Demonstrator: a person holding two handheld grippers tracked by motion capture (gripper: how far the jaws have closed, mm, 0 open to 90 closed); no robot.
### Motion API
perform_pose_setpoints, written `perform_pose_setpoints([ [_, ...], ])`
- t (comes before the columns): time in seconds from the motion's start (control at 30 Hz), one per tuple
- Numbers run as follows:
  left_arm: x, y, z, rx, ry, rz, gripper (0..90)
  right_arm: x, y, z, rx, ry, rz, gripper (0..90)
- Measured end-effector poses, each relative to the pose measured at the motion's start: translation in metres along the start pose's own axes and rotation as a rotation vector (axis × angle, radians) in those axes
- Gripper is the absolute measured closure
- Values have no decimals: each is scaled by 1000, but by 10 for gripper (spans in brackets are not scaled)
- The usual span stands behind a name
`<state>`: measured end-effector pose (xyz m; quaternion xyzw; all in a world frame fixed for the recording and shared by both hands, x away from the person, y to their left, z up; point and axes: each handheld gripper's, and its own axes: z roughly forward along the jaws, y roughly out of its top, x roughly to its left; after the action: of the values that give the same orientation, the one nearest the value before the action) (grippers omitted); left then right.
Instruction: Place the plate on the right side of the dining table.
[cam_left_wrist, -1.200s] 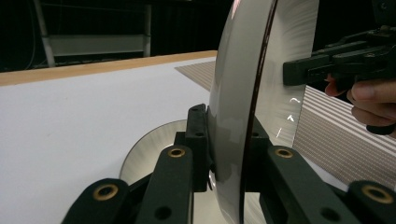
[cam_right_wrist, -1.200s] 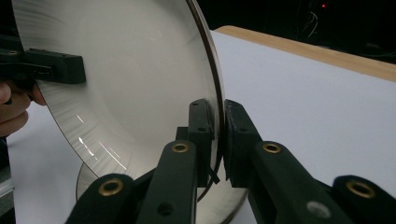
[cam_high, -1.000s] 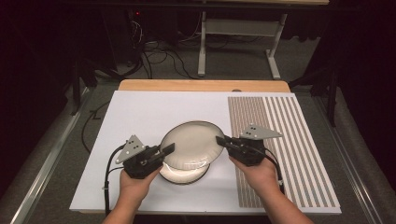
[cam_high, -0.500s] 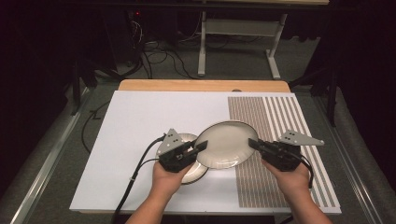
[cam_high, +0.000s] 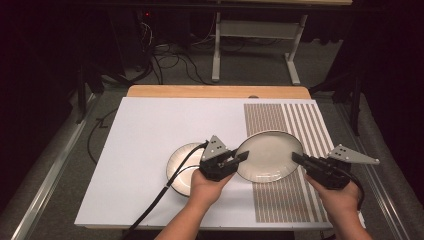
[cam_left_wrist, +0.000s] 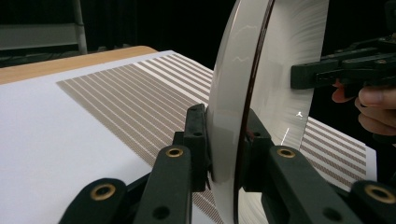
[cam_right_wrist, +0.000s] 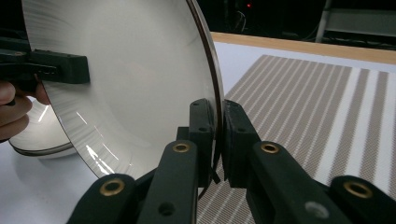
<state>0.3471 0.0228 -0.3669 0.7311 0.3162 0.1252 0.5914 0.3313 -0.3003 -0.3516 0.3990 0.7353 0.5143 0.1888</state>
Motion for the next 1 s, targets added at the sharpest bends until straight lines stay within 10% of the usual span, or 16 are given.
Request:
perform_pose_setpoints([
  [1.0, -23, -12, 90, 100, -35, -56, 750, -59, -40, -34, 19, -144, 103, 856],
])
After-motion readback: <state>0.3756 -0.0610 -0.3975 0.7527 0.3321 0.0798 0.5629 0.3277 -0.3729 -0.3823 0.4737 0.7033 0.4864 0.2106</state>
